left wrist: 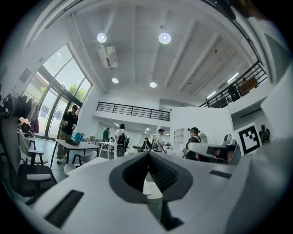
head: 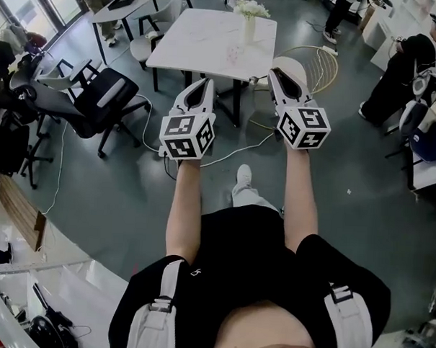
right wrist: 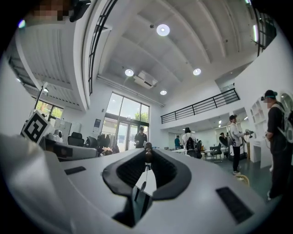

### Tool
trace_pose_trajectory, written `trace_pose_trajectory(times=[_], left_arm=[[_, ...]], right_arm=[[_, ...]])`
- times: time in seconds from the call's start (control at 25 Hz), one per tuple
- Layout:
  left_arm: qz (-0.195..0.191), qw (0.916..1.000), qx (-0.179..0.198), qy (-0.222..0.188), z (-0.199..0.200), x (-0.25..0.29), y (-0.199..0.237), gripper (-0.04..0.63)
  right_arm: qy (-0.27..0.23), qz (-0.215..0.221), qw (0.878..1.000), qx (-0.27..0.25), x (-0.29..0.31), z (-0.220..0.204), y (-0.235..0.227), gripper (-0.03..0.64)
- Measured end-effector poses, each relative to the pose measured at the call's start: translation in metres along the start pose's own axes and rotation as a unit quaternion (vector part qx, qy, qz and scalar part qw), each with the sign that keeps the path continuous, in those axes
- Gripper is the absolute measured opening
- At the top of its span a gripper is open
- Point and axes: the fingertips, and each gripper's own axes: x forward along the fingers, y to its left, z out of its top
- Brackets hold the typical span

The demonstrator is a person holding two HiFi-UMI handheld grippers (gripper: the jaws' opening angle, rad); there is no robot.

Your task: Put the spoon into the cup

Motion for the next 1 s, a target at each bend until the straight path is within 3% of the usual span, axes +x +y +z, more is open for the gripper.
trace_pose_trajectory(times=[0.12, 0.48, 0.64, 1.0], left_arm=[[0.004, 0.9999, -0.003, 0.016, -0.012, 0.058, 0.014, 0.015], [0.039, 0.9948, -0.045, 0.082, -0.071, 0.229, 0.059, 0.015], [0.043, 0.9949, -0.048, 0.078, -0.066, 0.292, 0.057, 0.015], [0.104, 0.9862, -0.058, 0.115, -0.098, 0.311, 0.106, 0.015]], right_arm=[[0.006, -0.007, 1.0, 0.007, 0.045, -0.015, -0.044, 0.044], [0.088, -0.037, 0.995, 0.035, 0.148, -0.098, -0.19, 0.044], [0.088, -0.038, 0.994, 0.046, 0.185, -0.09, -0.247, 0.044], [0.126, 0.034, 0.988, 0.083, 0.261, -0.148, -0.231, 0.044]])
